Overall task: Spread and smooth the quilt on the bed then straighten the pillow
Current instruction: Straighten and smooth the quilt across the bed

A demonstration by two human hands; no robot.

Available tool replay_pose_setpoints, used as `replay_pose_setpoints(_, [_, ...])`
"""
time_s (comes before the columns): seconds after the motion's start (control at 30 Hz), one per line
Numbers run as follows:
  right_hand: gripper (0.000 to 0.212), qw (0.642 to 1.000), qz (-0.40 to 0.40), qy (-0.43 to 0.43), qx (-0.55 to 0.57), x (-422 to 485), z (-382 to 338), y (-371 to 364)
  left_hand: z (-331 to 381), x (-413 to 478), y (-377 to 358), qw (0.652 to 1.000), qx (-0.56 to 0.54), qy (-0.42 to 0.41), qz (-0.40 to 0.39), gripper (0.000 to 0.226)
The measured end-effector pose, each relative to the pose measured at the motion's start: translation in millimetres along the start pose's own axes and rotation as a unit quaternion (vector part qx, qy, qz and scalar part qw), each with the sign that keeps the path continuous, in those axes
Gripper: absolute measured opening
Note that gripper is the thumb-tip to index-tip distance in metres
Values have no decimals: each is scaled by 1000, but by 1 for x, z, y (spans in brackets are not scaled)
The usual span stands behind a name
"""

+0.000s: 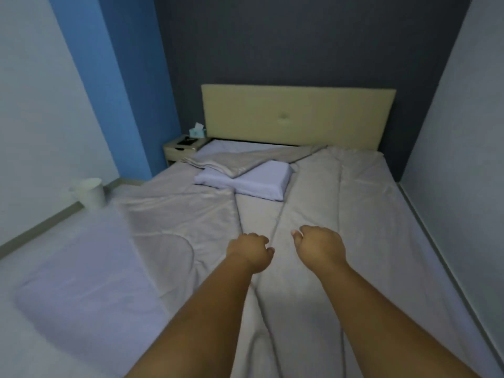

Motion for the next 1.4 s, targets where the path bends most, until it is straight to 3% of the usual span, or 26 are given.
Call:
replay_pose_setpoints(0.3, [34, 995, -60, 80, -16, 74, -213, 6, -186, 29, 113, 999, 29, 27, -32, 51])
replay_pose_setpoints(0.67, [36, 987, -104, 118, -31, 196, -389, -73, -356, 111, 136, 994, 89, 52, -33, 48])
replay_pose_setpoints(0.87, [31, 986, -73, 146, -18, 256, -502, -104, -466, 175, 169, 989, 120, 78, -30, 48])
replay_pose_setpoints(1.03, [30, 991, -49, 118, -31, 311, -558, -155, -541, 262, 160, 992, 123, 31, -21, 45])
replay_pose_setpoints(1.17, [27, 998, -34, 38, -26, 361, -583, -215, -589, 341, 129, 992, 114, -51, -16, 45])
replay_pose_setpoints(1.23, [19, 1000, 17, 2, -2, 387, -592, -237, -608, 377, 113, 989, 112, -90, -21, 45])
replay_pose_setpoints(1.33, [32, 997, 77, -27, -5, 418, -589, -281, -624, 433, 87, 986, 100, -134, -9, 43])
replay_pose_setpoints(1.4, [28, 994, 97, -58, -11, 432, -576, -310, -621, 468, 62, 984, 91, -156, 4, 42])
Point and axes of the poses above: each hand's wrist, its own x-axis towards the middle knuckle, its own y-axis out of the back of the hand, z = x × y, the point moved 1 cm from there along x, towards the middle knuckle, and after that the axes turned 8 degrees about z, right-handed, at the moved point
